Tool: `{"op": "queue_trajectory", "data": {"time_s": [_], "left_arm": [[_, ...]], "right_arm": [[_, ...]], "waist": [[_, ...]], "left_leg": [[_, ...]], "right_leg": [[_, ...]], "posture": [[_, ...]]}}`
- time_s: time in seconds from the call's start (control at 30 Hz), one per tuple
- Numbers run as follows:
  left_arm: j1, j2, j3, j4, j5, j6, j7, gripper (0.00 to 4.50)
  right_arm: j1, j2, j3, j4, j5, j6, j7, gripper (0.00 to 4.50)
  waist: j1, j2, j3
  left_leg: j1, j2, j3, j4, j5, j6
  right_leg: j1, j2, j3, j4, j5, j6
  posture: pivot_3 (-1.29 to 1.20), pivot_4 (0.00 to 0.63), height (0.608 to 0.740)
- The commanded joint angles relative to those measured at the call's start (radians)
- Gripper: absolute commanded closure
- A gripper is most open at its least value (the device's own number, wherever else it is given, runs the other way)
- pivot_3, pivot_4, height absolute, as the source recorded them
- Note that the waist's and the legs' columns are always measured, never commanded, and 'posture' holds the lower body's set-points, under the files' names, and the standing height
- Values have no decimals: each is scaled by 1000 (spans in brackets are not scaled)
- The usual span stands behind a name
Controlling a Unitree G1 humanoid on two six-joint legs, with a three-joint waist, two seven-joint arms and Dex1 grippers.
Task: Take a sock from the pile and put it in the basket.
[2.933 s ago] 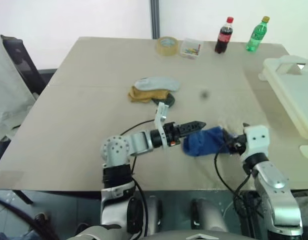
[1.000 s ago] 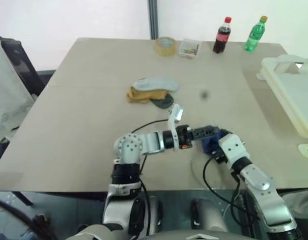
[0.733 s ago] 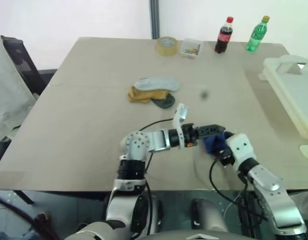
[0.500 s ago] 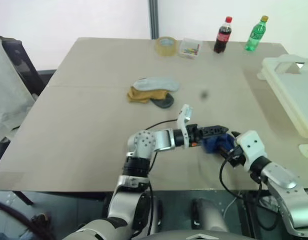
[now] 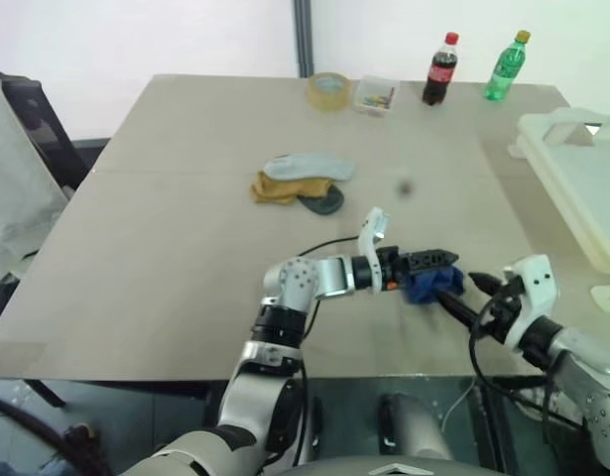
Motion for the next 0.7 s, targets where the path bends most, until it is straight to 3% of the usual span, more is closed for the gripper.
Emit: {"op": "queue_trajectory", "data": {"time_s": [0.03, 0.43, 0.63, 0.7], "left_arm": [[-6, -11, 0, -11, -1, -10, -10, 0], [1, -6, 2, -27, 0, -13, -6, 0], [8, -9, -2, -31, 4, -16, -4, 0], [8, -11, -3, -34, 5, -17, -3, 0]], "right_arm": [[-35, 30, 5, 6, 23, 20, -71, 49], [-28, -14, 58, 126, -74, 26, -158, 49], [-31, 125, 47, 105, 73, 115, -185, 49], [-43, 181, 39, 120, 117, 141, -204, 555]], "waist": [[2, 0, 0], [1, 0, 0], [-1, 0, 0], [-4, 0, 0]], "left_leg": [[0, 0, 0, 0, 0, 0], [-1, -1, 0, 0, 0, 0], [0, 0, 0, 0, 0, 0], [0, 0, 0, 0, 0, 0]], "right_leg": [[0, 0, 0, 0, 0, 0], [0, 0, 0, 0, 0, 0], [0, 0, 0, 0, 0, 0], [0, 1, 0, 0, 0, 0]], "posture": [[0, 150, 740], [0, 150, 740], [0, 150, 740], [0, 150, 740]]}}
